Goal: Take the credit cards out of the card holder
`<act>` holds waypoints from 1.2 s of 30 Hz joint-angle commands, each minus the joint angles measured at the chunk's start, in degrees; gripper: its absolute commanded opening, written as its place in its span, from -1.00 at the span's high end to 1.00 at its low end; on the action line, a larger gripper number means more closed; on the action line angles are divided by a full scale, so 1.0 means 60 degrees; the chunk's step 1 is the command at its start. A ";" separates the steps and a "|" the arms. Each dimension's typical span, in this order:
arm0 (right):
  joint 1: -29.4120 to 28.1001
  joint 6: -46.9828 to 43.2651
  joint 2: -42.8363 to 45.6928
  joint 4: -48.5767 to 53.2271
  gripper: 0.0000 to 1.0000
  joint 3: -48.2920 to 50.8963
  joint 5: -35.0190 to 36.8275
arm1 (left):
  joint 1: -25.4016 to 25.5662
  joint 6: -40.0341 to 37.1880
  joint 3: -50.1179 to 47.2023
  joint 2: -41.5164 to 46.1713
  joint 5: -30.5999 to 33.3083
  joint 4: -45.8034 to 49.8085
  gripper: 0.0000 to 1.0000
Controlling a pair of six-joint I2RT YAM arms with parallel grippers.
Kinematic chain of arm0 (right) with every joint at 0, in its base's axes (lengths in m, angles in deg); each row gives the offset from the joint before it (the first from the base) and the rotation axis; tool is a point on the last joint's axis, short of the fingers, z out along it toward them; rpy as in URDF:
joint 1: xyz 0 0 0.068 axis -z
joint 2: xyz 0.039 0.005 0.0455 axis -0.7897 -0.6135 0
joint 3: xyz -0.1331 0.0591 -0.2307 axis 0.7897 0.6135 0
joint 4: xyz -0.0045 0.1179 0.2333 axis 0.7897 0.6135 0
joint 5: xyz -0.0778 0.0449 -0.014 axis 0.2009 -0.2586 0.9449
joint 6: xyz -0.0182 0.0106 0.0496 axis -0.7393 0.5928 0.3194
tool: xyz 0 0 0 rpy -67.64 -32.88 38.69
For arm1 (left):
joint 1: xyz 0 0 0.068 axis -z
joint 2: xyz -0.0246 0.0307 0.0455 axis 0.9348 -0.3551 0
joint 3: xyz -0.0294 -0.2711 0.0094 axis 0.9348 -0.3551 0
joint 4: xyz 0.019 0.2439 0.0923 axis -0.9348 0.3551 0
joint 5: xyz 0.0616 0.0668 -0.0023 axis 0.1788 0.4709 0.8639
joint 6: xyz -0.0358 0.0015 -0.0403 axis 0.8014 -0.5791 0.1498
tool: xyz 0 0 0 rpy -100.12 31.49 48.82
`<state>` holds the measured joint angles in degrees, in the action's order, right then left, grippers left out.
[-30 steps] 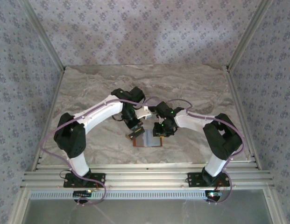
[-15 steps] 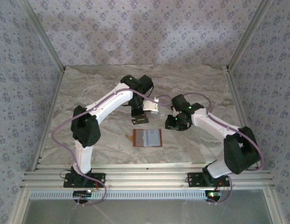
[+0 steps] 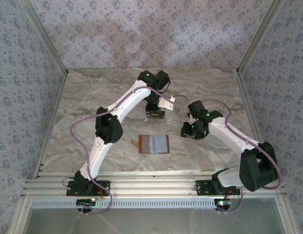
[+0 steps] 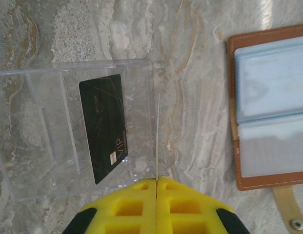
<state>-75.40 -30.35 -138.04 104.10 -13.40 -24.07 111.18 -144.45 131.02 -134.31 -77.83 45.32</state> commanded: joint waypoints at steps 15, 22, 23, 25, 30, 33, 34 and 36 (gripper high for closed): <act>0.0237 -0.0200 0.0216 0.0206 0.42 0.0231 -0.0143 | 0.0037 -0.0946 0.0291 -0.0320 0.0751 -0.0983 1.00; 0.0255 -0.0240 0.0284 0.0252 0.42 0.0242 -0.0147 | 0.0090 -0.1038 0.0423 -0.0577 0.0723 -0.1049 1.00; 0.0265 -0.0230 0.0307 0.0269 0.43 0.0241 -0.0151 | 0.0102 -0.1049 0.0455 -0.0617 0.0708 -0.1045 1.00; 0.0271 -0.0238 0.0355 0.0273 0.43 0.0256 -0.0144 | 0.0136 -0.1038 0.0473 -0.0698 0.0690 -0.1058 1.00; 0.0314 -0.0249 0.0411 0.0317 0.43 0.0303 -0.0134 | 0.0171 -0.1040 0.0548 -0.0869 0.0590 -0.1122 1.00; 0.0322 -0.0245 0.0432 0.0315 0.43 0.0335 -0.0157 | 0.0199 -0.1030 0.0595 -0.0919 0.0586 -0.1173 1.00; 0.0341 -0.0244 0.0445 0.0295 0.43 0.0362 -0.0160 | 0.0216 -0.1023 0.0597 -0.0931 0.0598 -0.1191 1.00; 0.0331 -0.0254 0.0432 0.0274 0.42 0.0377 -0.0179 | 0.0239 -0.0994 0.0640 -0.0932 0.0577 -0.1220 1.00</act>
<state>-73.78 -30.81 -136.54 104.23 -11.89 -24.51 112.36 -149.36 132.73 -139.30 -73.46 37.89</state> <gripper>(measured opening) 0.286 0.059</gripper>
